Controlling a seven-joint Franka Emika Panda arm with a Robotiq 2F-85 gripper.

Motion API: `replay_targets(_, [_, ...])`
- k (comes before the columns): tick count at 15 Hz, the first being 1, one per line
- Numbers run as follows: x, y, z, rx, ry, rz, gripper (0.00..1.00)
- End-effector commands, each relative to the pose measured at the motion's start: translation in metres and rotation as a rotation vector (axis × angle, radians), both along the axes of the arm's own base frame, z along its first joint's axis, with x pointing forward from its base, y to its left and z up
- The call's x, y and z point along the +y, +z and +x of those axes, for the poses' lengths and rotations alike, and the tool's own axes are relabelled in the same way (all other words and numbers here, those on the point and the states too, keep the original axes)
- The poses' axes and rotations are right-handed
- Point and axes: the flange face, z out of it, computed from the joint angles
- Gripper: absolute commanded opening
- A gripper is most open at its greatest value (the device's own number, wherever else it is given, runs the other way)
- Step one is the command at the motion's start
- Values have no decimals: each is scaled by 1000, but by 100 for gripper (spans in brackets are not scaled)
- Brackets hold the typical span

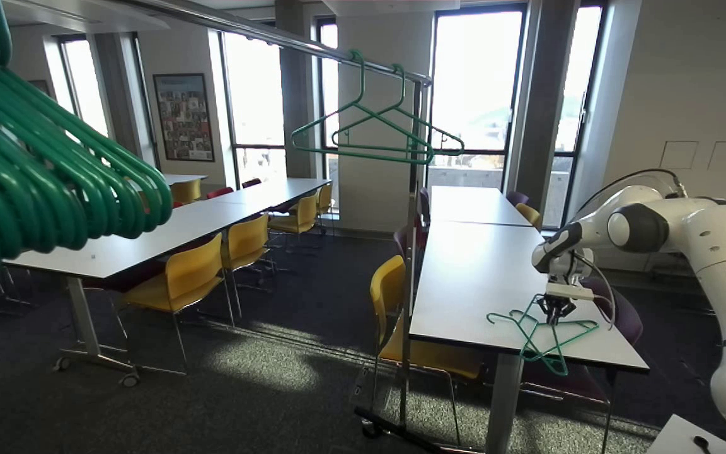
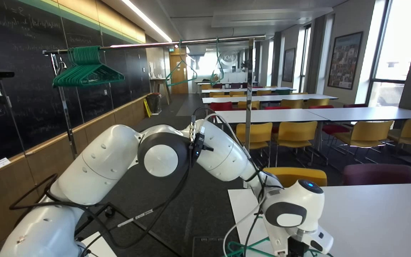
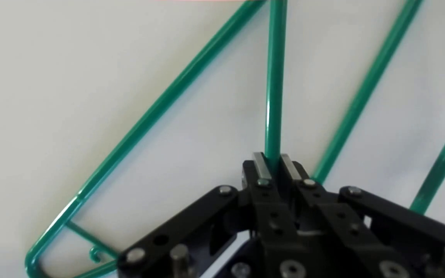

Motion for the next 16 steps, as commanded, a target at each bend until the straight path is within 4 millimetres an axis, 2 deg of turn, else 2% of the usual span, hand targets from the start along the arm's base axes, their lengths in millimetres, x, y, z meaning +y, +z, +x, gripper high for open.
replay_targets(1, [39,23,-10,-78,-189,3,3])
replay_targets(7, [74,36,-13,-199,-477,-49,3])
replay_targets(10, [90,45,-15,-317,-590,-83,3])
replay_targets(16, [143,66,-20,-613,-732,-216,3])
